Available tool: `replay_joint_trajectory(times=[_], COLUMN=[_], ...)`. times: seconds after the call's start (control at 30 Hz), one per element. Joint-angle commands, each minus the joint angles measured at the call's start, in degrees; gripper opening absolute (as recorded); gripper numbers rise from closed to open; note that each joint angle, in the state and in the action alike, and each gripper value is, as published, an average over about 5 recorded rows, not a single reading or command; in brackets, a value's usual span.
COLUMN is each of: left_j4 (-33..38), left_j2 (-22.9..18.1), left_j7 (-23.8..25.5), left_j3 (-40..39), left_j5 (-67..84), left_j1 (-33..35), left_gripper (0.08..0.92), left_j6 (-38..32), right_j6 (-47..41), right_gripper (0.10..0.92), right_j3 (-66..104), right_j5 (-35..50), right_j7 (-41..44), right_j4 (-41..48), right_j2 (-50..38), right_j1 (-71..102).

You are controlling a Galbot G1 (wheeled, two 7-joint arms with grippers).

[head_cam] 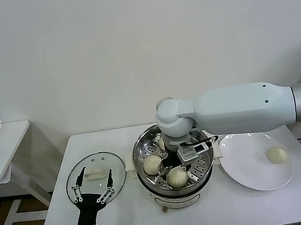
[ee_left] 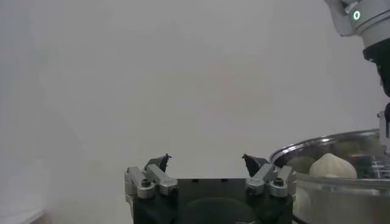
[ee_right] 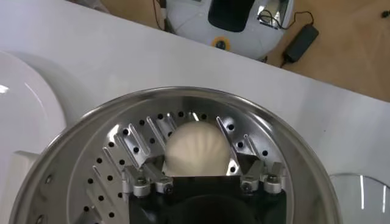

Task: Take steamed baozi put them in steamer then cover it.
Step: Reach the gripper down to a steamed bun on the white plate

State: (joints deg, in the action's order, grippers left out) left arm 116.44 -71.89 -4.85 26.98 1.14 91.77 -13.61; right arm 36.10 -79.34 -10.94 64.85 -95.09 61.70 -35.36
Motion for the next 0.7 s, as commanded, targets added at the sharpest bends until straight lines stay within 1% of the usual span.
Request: replay_joint_trajectory(times=[0.03, 0.13, 0.2, 0.3, 0.37, 0.5, 0.7], left_j4=[0.17, 0.1, 0.06, 0.3, 0.62, 1.13, 1.12], left_j2=[0.0, 0.01, -0.02, -0.07, -0.1, -0.23, -0.22], left_j7=[-0.03, -0.03, -0.03, -0.02, -0.02, -0.02, -0.03], left_j3=[0.02, 0.03, -0.1, -0.49, -0.86, -1.37, -1.17], left_j5=[0.02, -0.02, -0.08, -0.24, -0.34, -0.51, -0.55], left_j1=[0.02, -0.04, -0.08, -0.18, -0.3, -0.42, -0.25], left_gripper=[0.823, 0.823, 0.823, 0.823, 0.823, 0.823, 0.823], left_j6=[0.23, 0.33, 0.44, 0.8, 1.1, 1.42, 1.35], right_j6=[-4.05, -10.9, -16.8, -25.54, -29.06, -31.77, -31.82], right_gripper=[0.822, 0.823, 0.823, 0.823, 0.823, 0.823, 0.823], right_j3=[3.61, 5.2, 6.22, 6.3, 6.21, 6.36, 7.35], right_j5=[4.03, 10.29, 15.07, 21.73, 23.98, 25.36, 24.28], right_j7=[3.4, 6.63, 8.49, 8.88, 8.39, 8.23, 7.82], right_j4=[-1.13, 0.11, 2.56, 8.47, 13.34, 22.44, 31.36], right_j2=[-7.99, -15.46, -20.5, -26.53, -29.07, -32.48, -35.34], right_j1=[-2.81, -4.92, -5.75, -6.01, -5.31, -2.35, 3.78])
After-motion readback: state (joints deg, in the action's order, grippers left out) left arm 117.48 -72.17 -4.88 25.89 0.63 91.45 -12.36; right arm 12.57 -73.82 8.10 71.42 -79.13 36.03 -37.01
